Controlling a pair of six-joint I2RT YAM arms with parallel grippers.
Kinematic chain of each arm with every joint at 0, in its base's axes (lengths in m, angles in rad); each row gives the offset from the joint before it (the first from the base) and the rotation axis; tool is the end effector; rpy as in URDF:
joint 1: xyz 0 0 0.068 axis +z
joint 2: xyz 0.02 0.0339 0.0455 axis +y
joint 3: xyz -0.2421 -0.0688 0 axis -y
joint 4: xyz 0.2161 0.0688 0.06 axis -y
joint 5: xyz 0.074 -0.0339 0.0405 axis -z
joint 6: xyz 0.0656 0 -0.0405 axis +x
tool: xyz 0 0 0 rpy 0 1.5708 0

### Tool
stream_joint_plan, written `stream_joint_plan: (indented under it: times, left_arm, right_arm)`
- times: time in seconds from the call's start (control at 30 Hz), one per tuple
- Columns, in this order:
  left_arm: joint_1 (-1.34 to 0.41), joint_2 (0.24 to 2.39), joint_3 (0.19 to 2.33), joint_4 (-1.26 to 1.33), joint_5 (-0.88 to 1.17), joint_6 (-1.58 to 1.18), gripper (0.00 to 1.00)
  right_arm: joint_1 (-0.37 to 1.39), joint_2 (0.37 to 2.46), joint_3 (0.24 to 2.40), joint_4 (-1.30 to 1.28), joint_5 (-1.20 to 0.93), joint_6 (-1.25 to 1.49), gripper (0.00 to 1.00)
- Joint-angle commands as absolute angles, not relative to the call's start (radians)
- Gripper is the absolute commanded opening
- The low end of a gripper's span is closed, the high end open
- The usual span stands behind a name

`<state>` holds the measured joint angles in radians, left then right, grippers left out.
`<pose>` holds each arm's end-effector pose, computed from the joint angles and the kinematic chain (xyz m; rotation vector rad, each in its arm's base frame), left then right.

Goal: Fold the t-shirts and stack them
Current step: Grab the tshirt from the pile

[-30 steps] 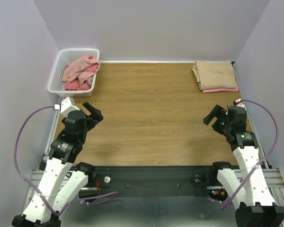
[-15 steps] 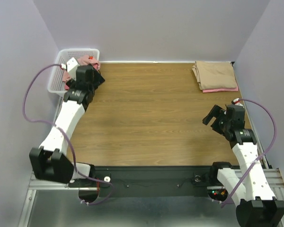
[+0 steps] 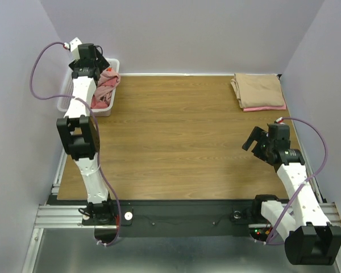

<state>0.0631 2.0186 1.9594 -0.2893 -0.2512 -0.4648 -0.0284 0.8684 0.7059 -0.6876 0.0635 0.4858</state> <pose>0.4714 0.0461 0.3319 -0.6582 1.7909 -0.0305 0.1784 -0.0092 0.2178 0.6441 2.3357 0.1320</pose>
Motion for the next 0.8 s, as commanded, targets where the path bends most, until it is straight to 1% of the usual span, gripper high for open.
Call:
stream_joint_plan:
  times: [0.0, 0.13, 0.2, 0.23, 0.27, 0.33, 0.37, 0.4, 0.47, 0.5, 0.57, 0.77]
  left_arm:
    - [0.052, 2.155, 2.14, -0.324, -0.206, -0.419, 0.93]
    - [0.06, 2.265, 2.253, -0.313, -0.175, -0.422, 0.92]
    - [0.067, 2.296, 2.279, -0.313, -0.16, -0.439, 0.89]
    - [0.072, 2.312, 2.289, -0.311, -0.147, -0.446, 0.83]
    - [0.077, 2.315, 2.289, -0.301, -0.138, -0.459, 0.74]
    - [0.078, 2.307, 2.276, -0.287, -0.124, -0.468, 0.59]
    - [0.078, 2.3, 2.257, -0.281, -0.121, -0.471, 0.54]
    - [0.078, 2.286, 2.244, -0.266, -0.124, -0.472, 0.42]
    - [0.08, 2.273, 2.224, -0.256, -0.124, -0.472, 0.32]
    - [0.08, 2.269, 2.223, -0.255, -0.123, -0.472, 0.14]
    - [0.08, 2.255, 2.232, -0.265, -0.124, -0.474, 0.0]
    - [0.08, 2.146, 2.23, -0.287, -0.17, -0.457, 0.0]
  right_arm:
    - [-0.031, 0.861, 0.73, -0.649, 0.06, 0.471, 1.0]
    - [-0.031, 0.858, 0.723, -0.649, 0.067, 0.474, 1.0]
    - [-0.031, 0.853, 0.721, -0.649, 0.066, 0.474, 1.0]
    - [-0.031, 0.853, 0.718, -0.647, 0.064, 0.474, 1.0]
    - [-0.031, 0.853, 0.718, -0.647, 0.067, 0.476, 1.0]
    - [-0.031, 0.856, 0.716, -0.647, 0.066, 0.476, 1.0]
    - [-0.031, 0.857, 0.716, -0.647, 0.063, 0.476, 1.0]
    - [-0.031, 0.859, 0.716, -0.647, 0.061, 0.476, 1.0]
    - [-0.031, 0.859, 0.715, -0.646, 0.058, 0.476, 1.0]
    - [-0.031, 0.859, 0.715, -0.646, 0.057, 0.476, 1.0]
    - [-0.031, 0.859, 0.715, -0.644, 0.055, 0.476, 1.0]
    - [-0.031, 0.854, 0.712, -0.643, 0.041, 0.474, 1.0]
